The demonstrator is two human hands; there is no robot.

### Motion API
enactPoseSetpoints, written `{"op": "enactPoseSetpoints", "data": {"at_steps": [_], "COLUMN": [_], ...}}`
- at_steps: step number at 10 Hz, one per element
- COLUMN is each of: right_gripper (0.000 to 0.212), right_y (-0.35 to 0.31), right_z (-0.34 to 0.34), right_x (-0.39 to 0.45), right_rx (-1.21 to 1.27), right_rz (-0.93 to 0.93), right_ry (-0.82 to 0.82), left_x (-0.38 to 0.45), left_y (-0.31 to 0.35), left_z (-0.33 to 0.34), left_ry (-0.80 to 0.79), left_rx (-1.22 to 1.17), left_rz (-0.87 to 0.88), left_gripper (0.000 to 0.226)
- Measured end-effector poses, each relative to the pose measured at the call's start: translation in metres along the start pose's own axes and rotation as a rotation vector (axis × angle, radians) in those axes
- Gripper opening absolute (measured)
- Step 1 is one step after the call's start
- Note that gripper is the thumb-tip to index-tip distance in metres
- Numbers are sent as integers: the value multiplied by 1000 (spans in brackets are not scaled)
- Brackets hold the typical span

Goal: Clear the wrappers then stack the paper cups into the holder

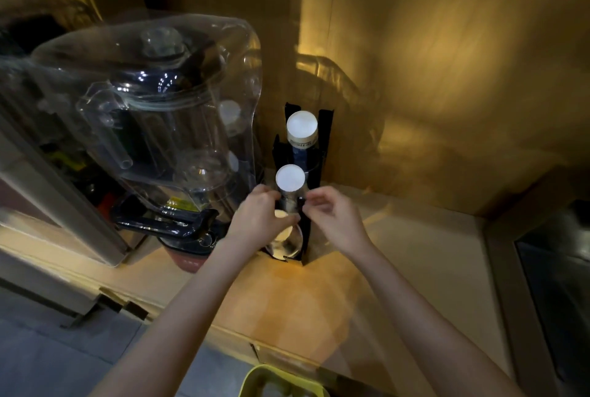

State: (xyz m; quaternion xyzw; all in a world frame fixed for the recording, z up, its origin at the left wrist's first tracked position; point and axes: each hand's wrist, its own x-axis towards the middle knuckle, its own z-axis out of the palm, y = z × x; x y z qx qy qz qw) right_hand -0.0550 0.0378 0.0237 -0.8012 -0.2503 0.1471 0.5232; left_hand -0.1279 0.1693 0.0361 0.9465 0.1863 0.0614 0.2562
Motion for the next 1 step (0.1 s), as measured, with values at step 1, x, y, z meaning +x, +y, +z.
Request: {"op": "enactPoseSetpoints", "data": {"at_steps": [1], "right_gripper": [13], "right_y": [-40], "right_z": [-38], "right_x": [1], "right_rx": [228], "right_rz": [-126], "right_ry": [186], "left_x": [25], "left_y": [27], "left_z": [-35], "left_ry": [52], "left_rx": [-44], "left_rz": [47], "left_gripper": [46]}}
